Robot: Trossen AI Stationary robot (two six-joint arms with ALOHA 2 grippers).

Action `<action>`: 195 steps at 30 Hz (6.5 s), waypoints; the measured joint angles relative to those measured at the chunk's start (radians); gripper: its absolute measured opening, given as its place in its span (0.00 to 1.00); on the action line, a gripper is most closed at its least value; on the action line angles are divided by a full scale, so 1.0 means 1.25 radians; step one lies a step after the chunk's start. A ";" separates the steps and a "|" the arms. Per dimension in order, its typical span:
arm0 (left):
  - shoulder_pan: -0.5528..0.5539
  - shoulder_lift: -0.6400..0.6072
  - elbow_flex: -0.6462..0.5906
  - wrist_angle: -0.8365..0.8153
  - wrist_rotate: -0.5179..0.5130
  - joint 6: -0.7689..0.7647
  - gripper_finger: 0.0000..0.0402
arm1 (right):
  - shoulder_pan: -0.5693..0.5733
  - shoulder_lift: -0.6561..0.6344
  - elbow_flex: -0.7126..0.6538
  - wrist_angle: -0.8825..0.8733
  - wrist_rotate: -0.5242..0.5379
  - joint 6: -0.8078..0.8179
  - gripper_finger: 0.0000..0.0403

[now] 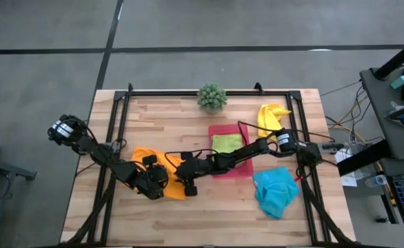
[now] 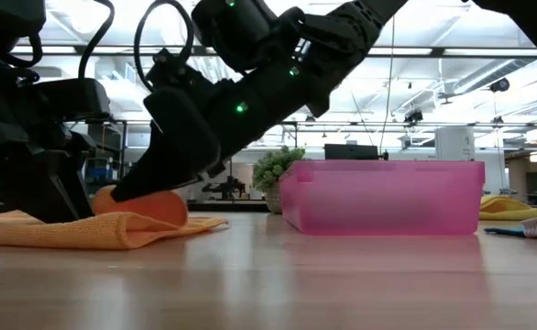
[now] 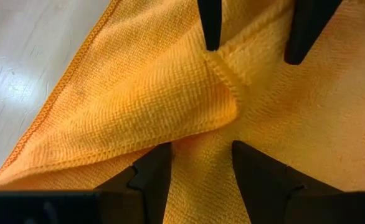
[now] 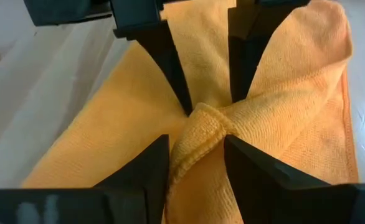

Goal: Fold microfiber towels
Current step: Fold the orange towel

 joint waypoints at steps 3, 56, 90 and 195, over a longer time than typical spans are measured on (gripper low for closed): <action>0.000 0.000 0.000 0.000 0.000 0.000 0.39 | 0.000 0.000 0.008 -0.002 0.001 -0.011 0.36; 0.000 0.000 -0.002 0.000 -0.005 0.000 0.39 | -0.001 0.003 0.036 -0.129 -0.029 -0.097 0.36; 0.000 0.000 -0.003 0.000 -0.006 0.000 0.39 | 0.001 -0.063 0.044 -0.340 0.256 -0.093 0.02; -0.098 0.243 0.426 -0.169 -0.006 0.020 0.00 | 0.197 -0.193 -0.164 -0.173 0.247 -0.021 0.58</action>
